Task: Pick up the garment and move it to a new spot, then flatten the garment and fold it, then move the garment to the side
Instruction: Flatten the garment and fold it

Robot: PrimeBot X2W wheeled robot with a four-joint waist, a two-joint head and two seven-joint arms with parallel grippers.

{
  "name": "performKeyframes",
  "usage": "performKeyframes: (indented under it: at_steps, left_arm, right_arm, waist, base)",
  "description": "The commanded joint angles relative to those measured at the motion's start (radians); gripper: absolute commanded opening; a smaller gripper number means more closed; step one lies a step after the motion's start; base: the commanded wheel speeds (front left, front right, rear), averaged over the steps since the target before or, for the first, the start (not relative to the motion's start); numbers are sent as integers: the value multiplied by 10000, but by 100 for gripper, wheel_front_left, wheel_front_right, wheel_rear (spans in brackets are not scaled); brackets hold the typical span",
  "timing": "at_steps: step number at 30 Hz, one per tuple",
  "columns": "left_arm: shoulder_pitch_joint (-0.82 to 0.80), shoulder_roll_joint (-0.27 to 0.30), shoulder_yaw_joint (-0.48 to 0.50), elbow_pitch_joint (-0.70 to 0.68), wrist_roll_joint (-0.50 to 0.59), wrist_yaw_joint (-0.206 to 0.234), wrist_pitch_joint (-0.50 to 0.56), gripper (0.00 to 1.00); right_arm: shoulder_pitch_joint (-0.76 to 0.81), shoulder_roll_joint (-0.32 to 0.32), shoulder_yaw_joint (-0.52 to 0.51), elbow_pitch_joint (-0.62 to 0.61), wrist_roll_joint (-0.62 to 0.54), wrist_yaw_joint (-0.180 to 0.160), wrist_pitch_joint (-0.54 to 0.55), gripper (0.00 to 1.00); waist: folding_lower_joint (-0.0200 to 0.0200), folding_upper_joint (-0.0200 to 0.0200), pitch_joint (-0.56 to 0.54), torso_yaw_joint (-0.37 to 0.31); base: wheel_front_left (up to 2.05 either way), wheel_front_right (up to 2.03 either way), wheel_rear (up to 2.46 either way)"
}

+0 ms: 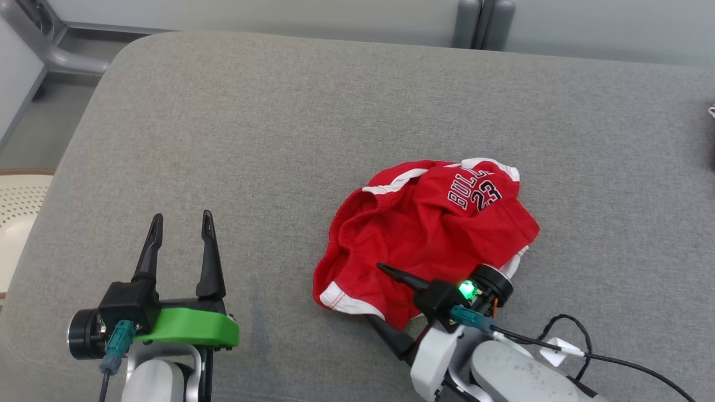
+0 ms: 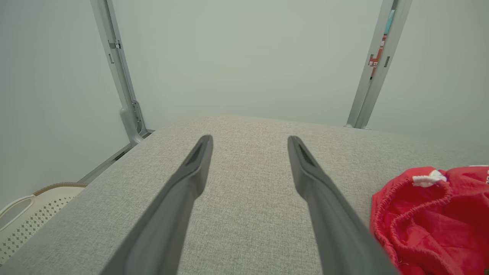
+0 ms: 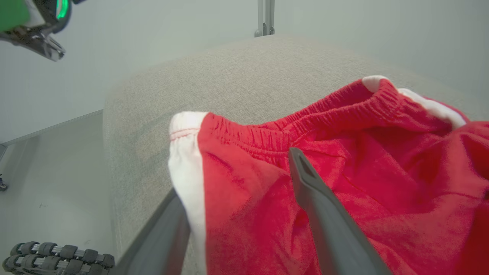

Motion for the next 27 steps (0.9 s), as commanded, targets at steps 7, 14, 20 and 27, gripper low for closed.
performKeyframes:
  at_steps: [7,14,20,27]
  left_arm:
    - [324,20,407,-23,194,-164,-29,100]
    - [496,20,629,-36,291,-238,-29,100]
    - [615,22,757,-121,419,-278,-29,100]
    - [760,22,906,-121,523,-367,-29,100]
  right_arm:
    - [1175,-1324,-934,-1620,315,-12,-24,100]
    - [2218,-2050,-2627,-2896,284,-12,-24,100]
    - [3073,-1869,-4892,-3518,14,-12,-24,100]
    - [4125,-955,-7321,-4147,-679,-12,-24,100]
  waist:
    - [0,0,-439,-778]
    - [0,0,-549,-1249]
    - [0,0,-640,-1662]
    - [0,0,-717,-1947]
  base:
    - [0,0,0]
    - [0,0,0]
    - [0,0,0]
    - [0,0,0]
